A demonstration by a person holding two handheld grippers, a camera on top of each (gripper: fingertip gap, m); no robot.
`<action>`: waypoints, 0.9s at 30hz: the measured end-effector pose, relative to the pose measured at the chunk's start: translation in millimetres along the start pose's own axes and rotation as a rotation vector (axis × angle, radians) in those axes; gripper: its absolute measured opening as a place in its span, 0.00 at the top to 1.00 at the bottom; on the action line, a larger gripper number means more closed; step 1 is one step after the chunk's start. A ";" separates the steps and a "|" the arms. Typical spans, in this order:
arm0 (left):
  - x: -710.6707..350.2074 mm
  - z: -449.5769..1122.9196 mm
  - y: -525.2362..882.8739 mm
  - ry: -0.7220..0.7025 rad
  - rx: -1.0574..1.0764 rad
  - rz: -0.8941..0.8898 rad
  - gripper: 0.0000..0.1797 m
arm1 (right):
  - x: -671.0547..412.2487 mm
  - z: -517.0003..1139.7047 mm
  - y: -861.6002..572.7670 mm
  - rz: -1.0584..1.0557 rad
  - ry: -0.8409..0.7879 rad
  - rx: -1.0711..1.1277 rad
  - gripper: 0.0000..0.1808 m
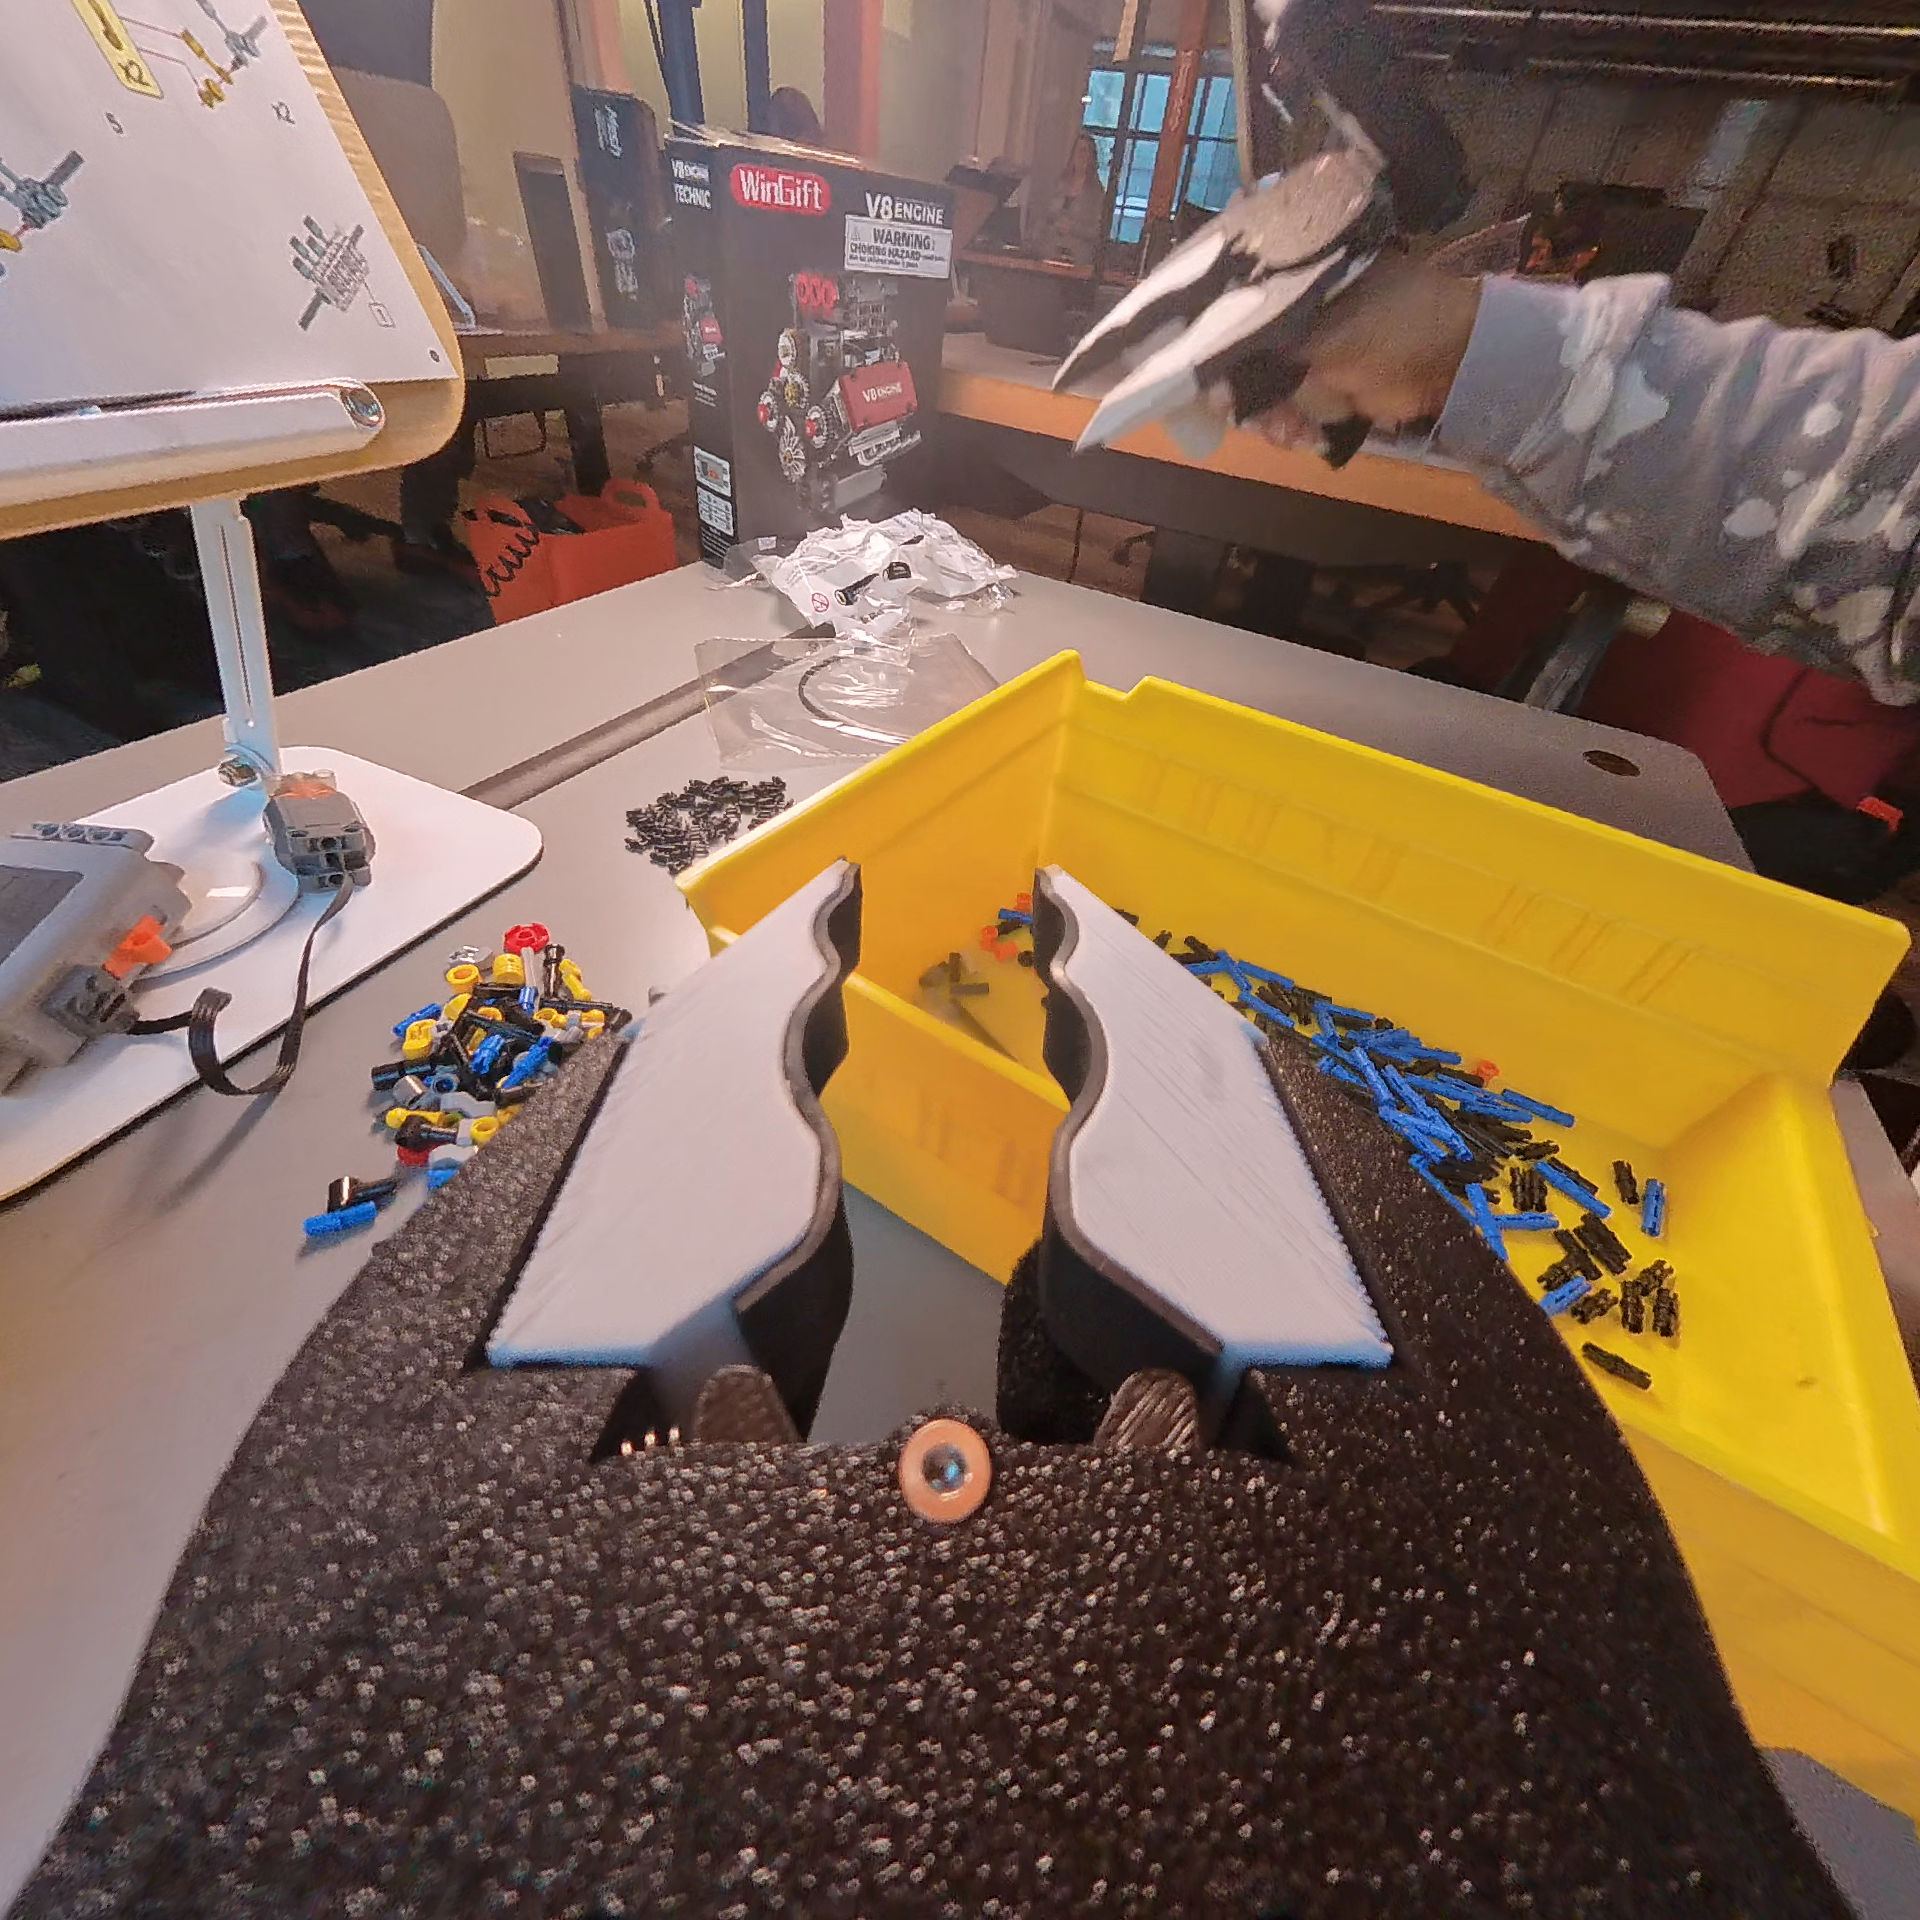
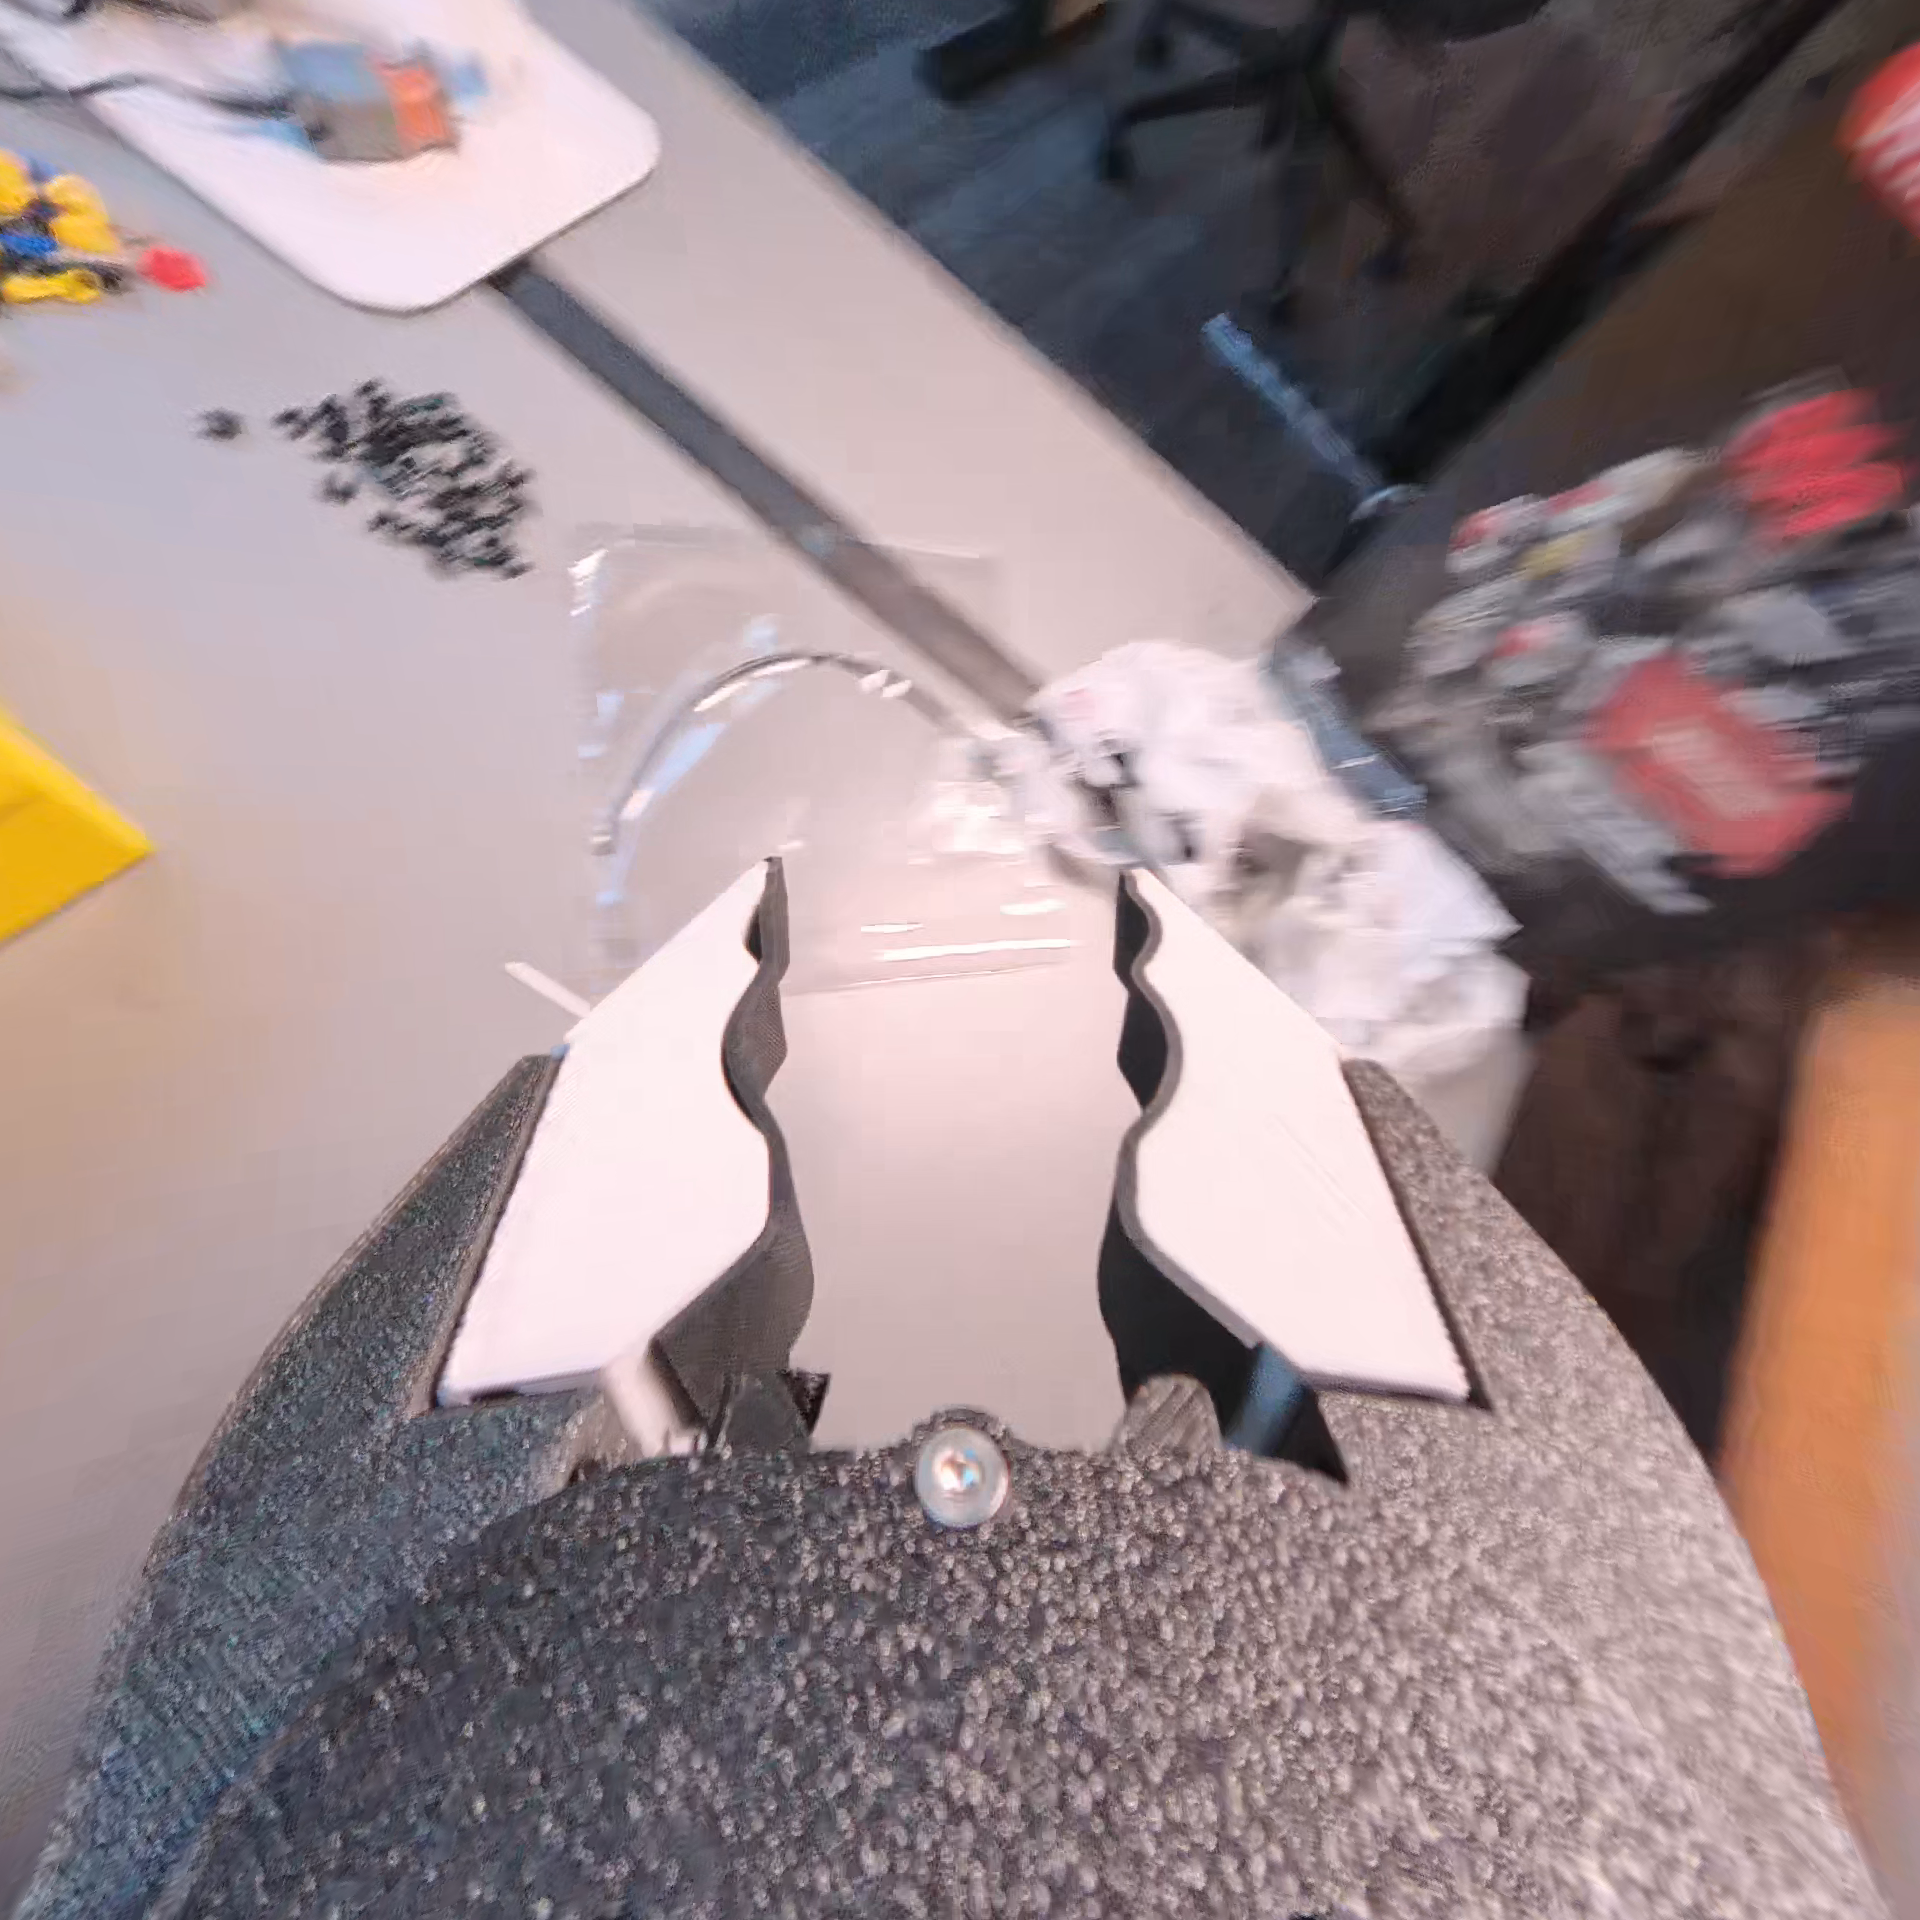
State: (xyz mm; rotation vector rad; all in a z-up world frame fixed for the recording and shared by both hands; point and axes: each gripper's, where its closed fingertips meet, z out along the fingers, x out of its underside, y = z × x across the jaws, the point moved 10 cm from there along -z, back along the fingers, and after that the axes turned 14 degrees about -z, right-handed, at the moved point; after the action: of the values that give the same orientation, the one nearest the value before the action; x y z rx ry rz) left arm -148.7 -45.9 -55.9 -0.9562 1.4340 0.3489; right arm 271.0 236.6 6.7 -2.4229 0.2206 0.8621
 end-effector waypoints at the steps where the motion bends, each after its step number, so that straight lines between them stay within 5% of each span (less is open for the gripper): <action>1: 3.0 -1.8 0.5 0.003 -0.006 0.002 0.83 | 6.4 26.4 20.4 0.035 0.026 -0.068 0.65; 5: 6.9 -9.0 1.2 -0.019 -0.011 -0.016 0.83 | 37.6 114.9 64.4 0.134 0.180 -0.208 0.46; 7: 4.6 -13.2 0.5 -0.028 -0.017 -0.011 0.83 | 31.4 125.1 67.6 0.205 0.114 -0.230 0.48; 12: 4.6 -20.4 5.4 -0.057 -0.015 -0.035 0.83 | 25.6 123.0 69.2 0.200 0.175 -0.241 0.62; 16: 8.5 -16.2 6.4 -0.049 0.012 -0.067 0.83 | 28.4 112.6 74.6 0.212 0.191 -0.250 0.80; 17: 9.1 -15.1 5.0 -0.044 0.014 -0.061 0.83 | 29.0 109.3 77.9 0.210 0.189 -0.251 0.91; 27: 4.9 -7.4 -8.3 -0.077 0.067 -0.072 0.83 | 21.2 45.8 100.1 0.220 -0.063 -0.078 0.99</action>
State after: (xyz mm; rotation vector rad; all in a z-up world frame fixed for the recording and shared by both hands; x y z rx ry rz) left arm -146.9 -57.9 -56.6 -0.9278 1.3303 0.2798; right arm 230.5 179.1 -80.6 -2.4712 0.4437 1.0602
